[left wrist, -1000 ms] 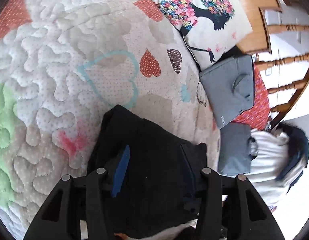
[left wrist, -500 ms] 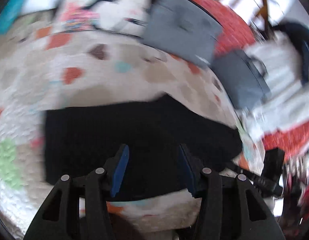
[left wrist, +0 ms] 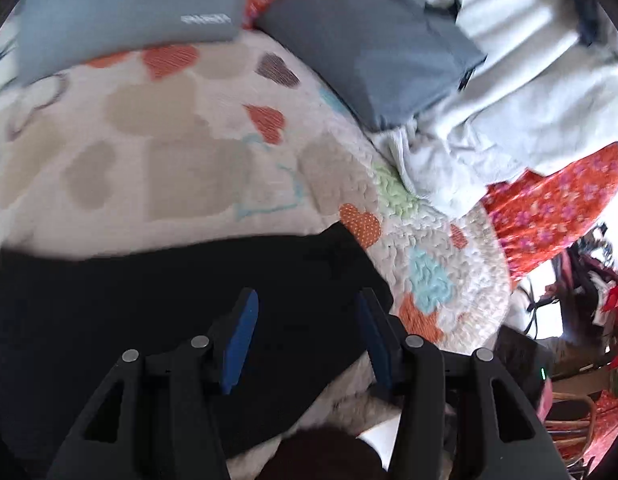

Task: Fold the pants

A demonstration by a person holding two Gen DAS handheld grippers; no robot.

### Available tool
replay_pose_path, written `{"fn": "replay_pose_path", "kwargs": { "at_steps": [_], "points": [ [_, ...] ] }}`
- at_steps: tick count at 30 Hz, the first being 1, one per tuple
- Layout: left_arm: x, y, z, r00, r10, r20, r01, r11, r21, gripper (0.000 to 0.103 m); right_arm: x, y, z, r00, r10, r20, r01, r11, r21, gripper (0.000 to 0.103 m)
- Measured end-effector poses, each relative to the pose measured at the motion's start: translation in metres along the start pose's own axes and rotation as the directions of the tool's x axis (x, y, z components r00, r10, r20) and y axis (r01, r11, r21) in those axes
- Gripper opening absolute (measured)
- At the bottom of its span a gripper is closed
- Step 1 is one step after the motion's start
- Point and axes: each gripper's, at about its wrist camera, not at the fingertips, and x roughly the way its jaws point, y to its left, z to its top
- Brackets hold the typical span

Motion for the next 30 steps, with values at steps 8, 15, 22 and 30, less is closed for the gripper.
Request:
{"fn": "replay_pose_path", "kwargs": {
  "at_steps": [8, 15, 22, 30],
  "points": [
    [0.071, -0.029, 0.039, 0.994, 0.025, -0.104, -0.021, 0.999, 0.047, 0.050, 0.030, -0.003, 0.015, 1.000, 0.015, -0.017, -0.014, 1.000, 0.019, 0.057],
    [0.104, -0.033, 0.051, 0.984, 0.090, -0.155, -0.072, 0.990, 0.123, 0.051, 0.039, 0.004, 0.024, 1.000, 0.017, 0.014, -0.017, 1.000, 0.005, 0.060],
    [0.119, -0.050, 0.033, 0.964, 0.197, -0.179, -0.134, 0.940, 0.312, 0.040, 0.049, 0.015, 0.030, 0.999, 0.005, 0.038, -0.005, 1.000, -0.013, 0.047],
    [0.062, -0.007, 0.025, 0.994, 0.053, -0.100, -0.036, 0.985, 0.170, 0.020, 0.047, 0.061, 0.037, 1.000, 0.014, 0.018, -0.011, 0.991, -0.133, 0.022]
  ]
}}
